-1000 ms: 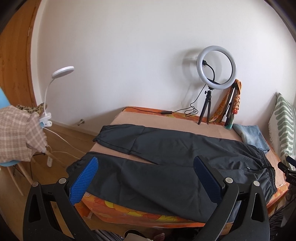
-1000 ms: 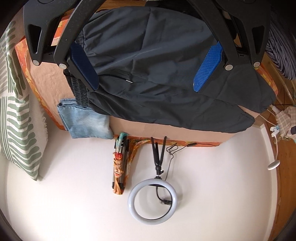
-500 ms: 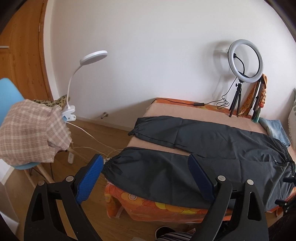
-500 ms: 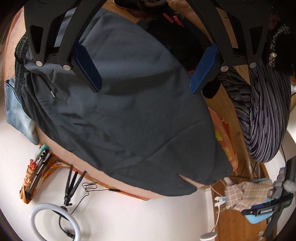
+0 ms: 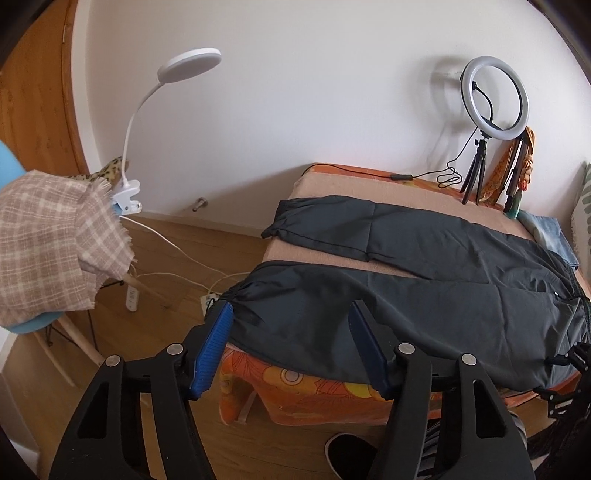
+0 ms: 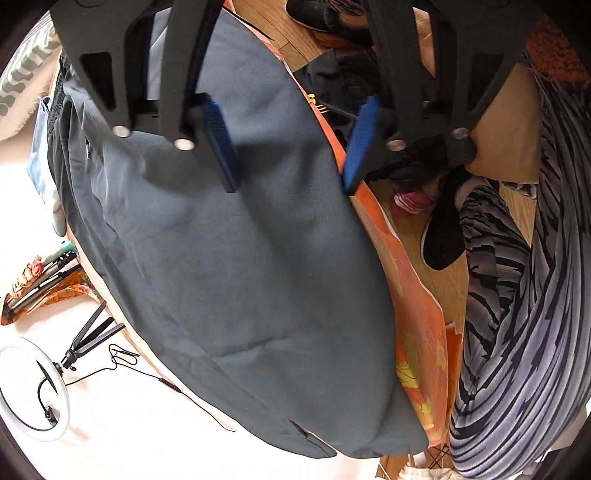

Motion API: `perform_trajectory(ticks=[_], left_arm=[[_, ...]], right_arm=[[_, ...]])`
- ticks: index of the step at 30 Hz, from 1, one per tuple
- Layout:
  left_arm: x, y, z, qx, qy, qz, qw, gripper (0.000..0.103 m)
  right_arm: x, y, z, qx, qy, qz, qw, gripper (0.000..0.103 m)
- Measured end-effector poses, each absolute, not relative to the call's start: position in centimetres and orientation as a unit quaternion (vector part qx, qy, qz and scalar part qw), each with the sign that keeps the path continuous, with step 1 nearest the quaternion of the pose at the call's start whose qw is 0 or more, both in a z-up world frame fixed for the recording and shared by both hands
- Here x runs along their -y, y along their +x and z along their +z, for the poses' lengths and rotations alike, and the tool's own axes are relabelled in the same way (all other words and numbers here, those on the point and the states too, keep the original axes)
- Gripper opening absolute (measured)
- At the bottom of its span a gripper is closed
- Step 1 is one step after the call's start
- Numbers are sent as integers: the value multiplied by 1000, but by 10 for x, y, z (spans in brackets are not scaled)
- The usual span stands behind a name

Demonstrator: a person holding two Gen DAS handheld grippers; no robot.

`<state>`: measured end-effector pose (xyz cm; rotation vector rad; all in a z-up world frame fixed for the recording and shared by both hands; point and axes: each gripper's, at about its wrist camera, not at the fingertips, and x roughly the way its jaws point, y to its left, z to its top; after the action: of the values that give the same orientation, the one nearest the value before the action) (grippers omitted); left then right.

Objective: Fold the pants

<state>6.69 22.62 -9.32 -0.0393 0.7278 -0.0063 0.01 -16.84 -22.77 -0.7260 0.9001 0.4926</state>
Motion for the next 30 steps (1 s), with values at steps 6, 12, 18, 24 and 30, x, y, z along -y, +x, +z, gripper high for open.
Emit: perform_trajectory(ticks=[6, 12, 18, 24, 30], left_arm=[[-234, 71, -117, -374, -13, -13, 927, 58], [-229, 76, -133, -390, -2, -45, 920, 58], [-228, 86, -149, -409, -17, -62, 910, 58], [-237, 92, -159, -416, -44, -57, 907, 58], [-241, 93, -165, -418, -64, -58, 905, 57]], right_arm=[[172, 9, -210, -432, -313, 257, 806, 6], [181, 28, -172, -401, -305, 246, 828, 2], [188, 64, -135, -390, -266, 235, 849, 2], [183, 61, -146, -437, -210, 298, 822, 16], [169, 45, -180, -467, -166, 330, 803, 53]])
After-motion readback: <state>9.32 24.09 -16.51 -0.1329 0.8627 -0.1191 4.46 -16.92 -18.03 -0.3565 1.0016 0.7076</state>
